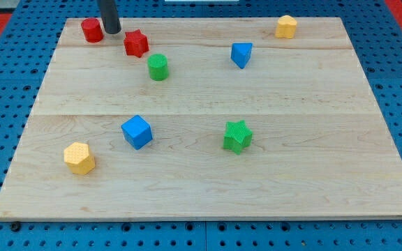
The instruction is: Slide red star below the red circle
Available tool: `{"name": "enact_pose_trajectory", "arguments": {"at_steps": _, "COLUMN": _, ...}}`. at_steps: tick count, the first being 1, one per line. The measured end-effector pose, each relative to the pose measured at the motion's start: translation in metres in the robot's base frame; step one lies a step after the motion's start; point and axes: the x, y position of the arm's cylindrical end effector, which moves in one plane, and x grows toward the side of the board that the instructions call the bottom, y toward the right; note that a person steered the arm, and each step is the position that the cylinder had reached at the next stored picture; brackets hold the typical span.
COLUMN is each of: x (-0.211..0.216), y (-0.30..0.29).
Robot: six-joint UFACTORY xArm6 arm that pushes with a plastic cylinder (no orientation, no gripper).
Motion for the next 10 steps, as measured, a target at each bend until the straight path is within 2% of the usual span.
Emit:
{"name": "enact_pose_trajectory", "arguments": {"at_steps": 1, "x": 0.016, "y": 0.053}}
{"name": "enact_pose_trajectory", "arguments": {"at_steps": 2, "x": 0.029, "y": 0.041}}
{"name": "enact_pose_trajectory", "arguments": {"at_steps": 4, "x": 0.051, "y": 0.130}}
{"name": "enact_pose_trajectory", "arguments": {"at_steps": 5, "x": 0.076, "y": 0.073}}
{"name": "enact_pose_trajectory", "arguments": {"at_steps": 6, "x": 0.070, "y": 0.009}}
{"name": "enact_pose_trajectory", "arguments": {"at_steps": 7, "x": 0.057, "y": -0.011}}
{"name": "enact_pose_trajectory", "arguments": {"at_steps": 8, "x": 0.088, "y": -0.007}}
{"name": "enact_pose_trajectory", "arguments": {"at_steps": 9, "x": 0.080, "y": -0.048}}
{"name": "enact_pose_trajectory", "arguments": {"at_steps": 10, "x": 0.056, "y": -0.055}}
